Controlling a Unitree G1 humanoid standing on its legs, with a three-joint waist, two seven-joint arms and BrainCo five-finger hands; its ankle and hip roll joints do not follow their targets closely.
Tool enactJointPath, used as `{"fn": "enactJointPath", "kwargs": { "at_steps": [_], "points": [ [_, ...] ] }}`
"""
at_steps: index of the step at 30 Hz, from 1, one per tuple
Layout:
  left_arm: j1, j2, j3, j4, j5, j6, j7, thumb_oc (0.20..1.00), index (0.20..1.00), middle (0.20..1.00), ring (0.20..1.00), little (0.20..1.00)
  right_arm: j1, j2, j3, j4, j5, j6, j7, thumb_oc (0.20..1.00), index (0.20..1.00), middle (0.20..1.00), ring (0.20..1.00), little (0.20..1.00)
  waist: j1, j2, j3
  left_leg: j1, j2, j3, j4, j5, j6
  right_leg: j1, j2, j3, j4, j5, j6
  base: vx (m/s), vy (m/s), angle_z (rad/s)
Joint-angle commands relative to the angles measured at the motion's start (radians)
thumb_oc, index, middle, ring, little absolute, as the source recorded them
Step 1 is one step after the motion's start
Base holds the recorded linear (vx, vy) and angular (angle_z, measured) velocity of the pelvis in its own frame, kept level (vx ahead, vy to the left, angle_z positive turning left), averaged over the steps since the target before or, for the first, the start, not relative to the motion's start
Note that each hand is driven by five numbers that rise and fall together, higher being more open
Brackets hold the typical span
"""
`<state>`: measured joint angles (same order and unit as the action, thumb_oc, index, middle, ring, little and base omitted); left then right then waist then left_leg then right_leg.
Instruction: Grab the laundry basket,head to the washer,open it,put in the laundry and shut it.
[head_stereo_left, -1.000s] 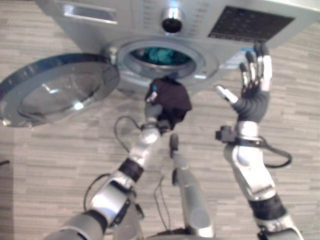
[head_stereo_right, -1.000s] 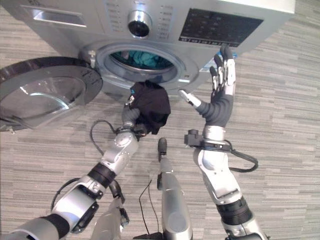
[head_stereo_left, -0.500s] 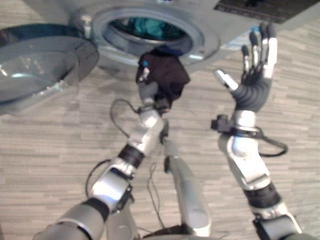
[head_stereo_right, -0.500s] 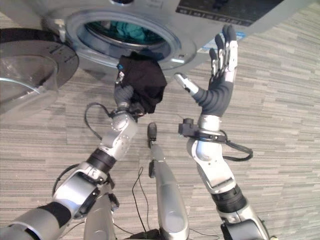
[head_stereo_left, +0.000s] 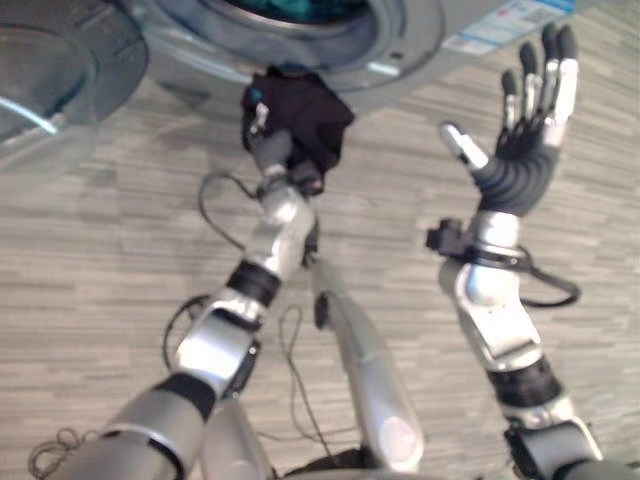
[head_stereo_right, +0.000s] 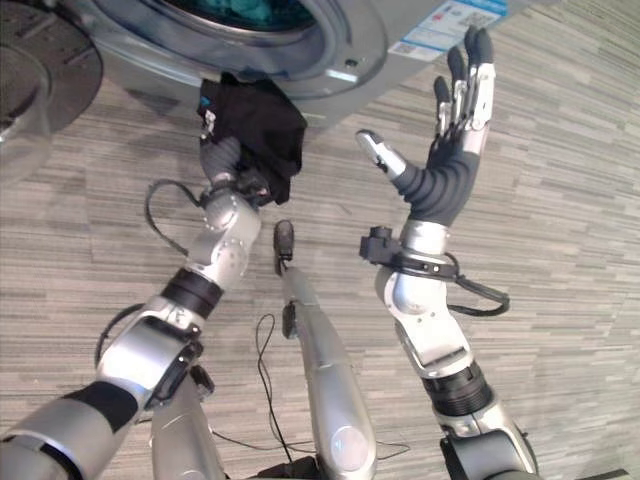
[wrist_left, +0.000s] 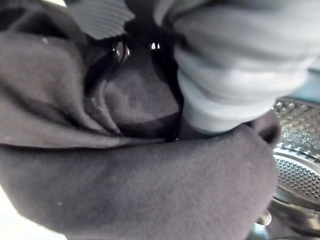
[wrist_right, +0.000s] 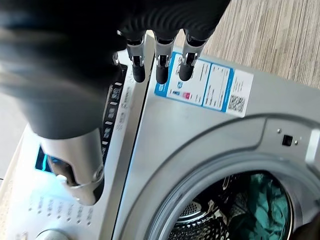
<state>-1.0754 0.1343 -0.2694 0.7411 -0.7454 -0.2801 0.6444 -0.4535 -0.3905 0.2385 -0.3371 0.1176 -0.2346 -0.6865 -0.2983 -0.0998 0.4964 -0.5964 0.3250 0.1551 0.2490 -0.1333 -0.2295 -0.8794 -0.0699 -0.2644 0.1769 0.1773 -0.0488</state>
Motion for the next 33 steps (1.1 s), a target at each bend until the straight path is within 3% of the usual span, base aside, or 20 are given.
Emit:
{"fn": "enactJointPath", "kwargs": {
  "at_steps": [1,7,11,21,25,26,27,29,31,33],
  "points": [
    [-0.11,0.027,0.037,-0.011,-0.029,-0.079,-0.025,0.2,0.2,0.2,0.2,0.2,0.02,0.052,-0.049,-0.071,-0.022,-0.068,0.002,1.0,1.0,1.0,1.0,1.0,-0.047,-0.003,-0.031,0.033,-0.004,0.025,0.133,-0.167,0.114,-0.081,-0.022,0.029,0.266,-0.219,0.132,0.04,-0.021,0.01],
    [-0.293,0.148,0.086,0.085,-0.087,-0.082,-0.055,0.2,0.2,0.2,0.2,0.2,0.062,0.007,-0.102,-0.081,0.012,-0.087,0.063,1.0,1.0,1.0,1.0,1.0,-0.072,0.015,-0.055,0.033,0.011,0.033,0.101,-0.155,0.105,-0.123,-0.003,0.025,0.292,-0.247,0.13,0.06,-0.035,-0.03],
    [-0.336,0.183,0.095,0.083,-0.107,-0.098,-0.052,0.2,0.2,0.2,0.2,0.2,0.081,-0.008,-0.121,-0.086,0.026,-0.091,0.084,1.0,1.0,1.0,1.0,1.0,-0.073,0.024,-0.061,0.033,0.014,0.041,0.073,-0.143,0.098,-0.137,0.002,0.014,0.294,-0.255,0.132,0.03,-0.024,0.0],
    [-0.46,0.166,0.08,0.123,-0.117,-0.101,-0.045,0.2,0.2,0.2,0.2,0.2,0.097,-0.049,-0.157,-0.099,0.019,-0.102,0.088,1.0,1.0,1.0,1.0,1.0,-0.088,0.042,-0.074,0.059,-0.006,0.042,-0.048,-0.093,0.091,-0.156,0.016,0.011,0.248,-0.251,0.132,0.03,-0.028,0.08],
    [-0.556,0.141,0.047,0.175,-0.073,-0.075,-0.028,0.2,0.2,0.2,0.2,0.2,0.091,-0.078,-0.184,-0.097,-0.004,-0.102,0.067,1.0,1.0,1.0,1.0,1.0,-0.105,0.048,-0.081,0.084,-0.011,0.05,-0.103,-0.073,0.091,-0.168,0.034,0.019,0.227,-0.246,0.132,0.04,0.024,0.04],
    [-0.681,0.19,-0.027,0.2,-0.038,-0.061,-0.043,0.2,0.2,0.2,0.2,0.2,0.121,-0.129,-0.264,-0.096,0.001,-0.13,0.062,1.0,1.0,1.0,1.0,1.0,-0.131,0.061,-0.094,0.128,-0.008,0.08,-0.182,-0.037,0.087,-0.179,0.059,0.034,0.197,-0.237,0.14,0.07,0.081,-0.07],
    [-0.687,0.189,-0.029,0.205,-0.042,-0.061,-0.045,0.2,0.2,0.2,0.2,0.2,0.122,-0.13,-0.269,-0.097,0.004,-0.133,0.064,1.0,1.0,1.0,1.0,1.0,-0.127,0.061,-0.093,0.131,-0.009,0.083,-0.19,-0.033,0.086,-0.179,0.06,0.036,0.195,-0.236,0.14,0.09,0.128,-0.18],
    [-0.784,0.261,-0.119,0.225,-0.056,-0.06,-0.068,0.2,0.2,0.2,0.2,0.2,0.228,-0.128,-0.428,0.042,0.118,-0.181,0.003,1.0,1.0,1.0,1.0,1.0,-0.146,0.087,-0.108,0.164,0.0,0.106,-0.24,0.008,0.079,-0.188,0.076,0.043,0.186,-0.24,0.143,0.06,0.058,-0.19],
    [-0.803,0.288,-0.144,0.223,-0.056,-0.057,-0.077,0.2,0.2,0.2,0.2,0.2,0.293,-0.133,-0.491,0.113,0.168,-0.192,-0.001,1.0,1.0,1.0,1.0,1.0,-0.146,0.088,-0.114,0.172,0.002,0.114,-0.256,0.017,0.076,-0.192,0.078,0.041,0.185,-0.238,0.141,0.03,0.004,-0.18],
    [-0.799,0.361,-0.191,0.173,-0.055,-0.056,-0.123,0.2,0.2,0.2,0.2,0.2,0.468,-0.176,-0.663,0.417,0.215,-0.107,-0.035,1.0,1.0,1.0,1.0,1.0,-0.148,0.087,-0.136,0.18,0.012,0.116,-0.261,0.025,0.074,-0.192,0.094,0.037,0.196,-0.248,0.139,0.04,-0.003,-0.07]
  ]
}}
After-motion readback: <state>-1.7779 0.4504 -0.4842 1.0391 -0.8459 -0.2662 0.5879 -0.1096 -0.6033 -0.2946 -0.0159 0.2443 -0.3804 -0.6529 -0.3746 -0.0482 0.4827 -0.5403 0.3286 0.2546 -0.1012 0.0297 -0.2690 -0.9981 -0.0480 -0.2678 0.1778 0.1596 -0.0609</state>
